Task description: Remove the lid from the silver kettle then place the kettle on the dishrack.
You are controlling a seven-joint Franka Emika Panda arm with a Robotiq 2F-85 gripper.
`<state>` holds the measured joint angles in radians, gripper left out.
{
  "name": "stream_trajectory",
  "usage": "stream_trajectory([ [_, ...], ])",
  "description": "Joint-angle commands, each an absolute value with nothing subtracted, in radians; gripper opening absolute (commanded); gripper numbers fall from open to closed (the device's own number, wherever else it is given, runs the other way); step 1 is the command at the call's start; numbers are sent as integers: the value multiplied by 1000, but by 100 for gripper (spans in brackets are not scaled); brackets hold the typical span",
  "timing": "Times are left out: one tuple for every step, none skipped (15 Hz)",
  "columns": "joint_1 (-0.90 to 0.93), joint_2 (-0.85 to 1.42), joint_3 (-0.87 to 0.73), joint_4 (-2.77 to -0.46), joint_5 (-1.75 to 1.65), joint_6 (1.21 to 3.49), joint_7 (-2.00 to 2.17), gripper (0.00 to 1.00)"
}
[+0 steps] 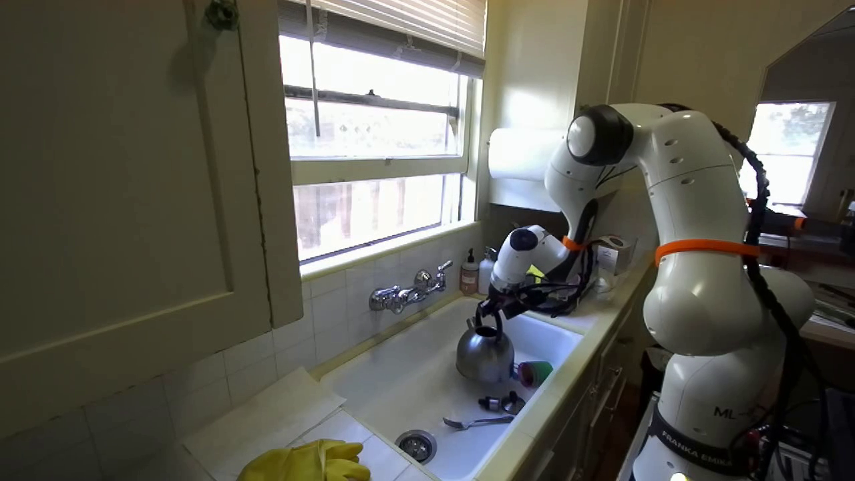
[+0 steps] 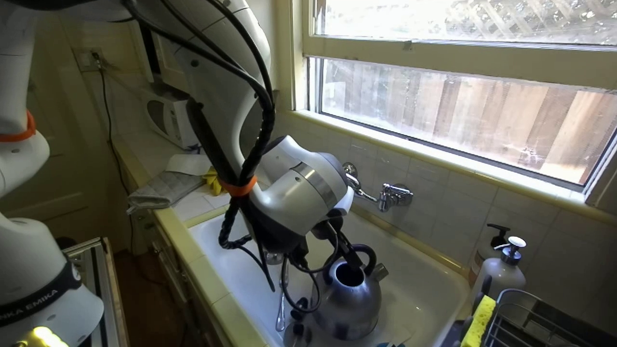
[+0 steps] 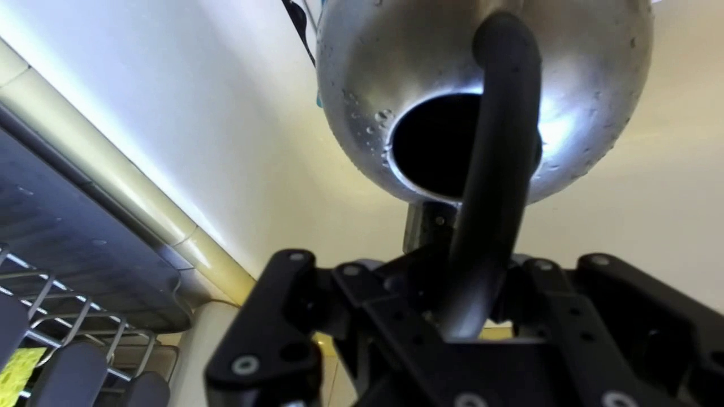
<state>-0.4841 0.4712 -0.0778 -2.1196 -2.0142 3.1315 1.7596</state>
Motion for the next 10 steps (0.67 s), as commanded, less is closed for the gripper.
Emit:
stream_trajectory([
  [-456,373,-134,-2191,-1959,3161,1696,0],
  [-453,362,-143,-2197,-1951,3164,1683,0],
  [-449,352,-157,-2205,-1935,3169,1665,0],
  [-446,342,-167,-2211,-1924,3168,1655,0],
  [-443,330,-179,-2218,-1910,3170,1641,0],
  [-440,315,-188,-2227,-1898,3168,1629,0],
  [-438,300,-196,-2235,-1889,3165,1617,0],
  [-437,285,-202,-2242,-1879,3162,1606,0],
  [-435,266,-208,-2252,-1867,3159,1593,0],
  [-434,249,-213,-2261,-1858,3158,1582,0],
])
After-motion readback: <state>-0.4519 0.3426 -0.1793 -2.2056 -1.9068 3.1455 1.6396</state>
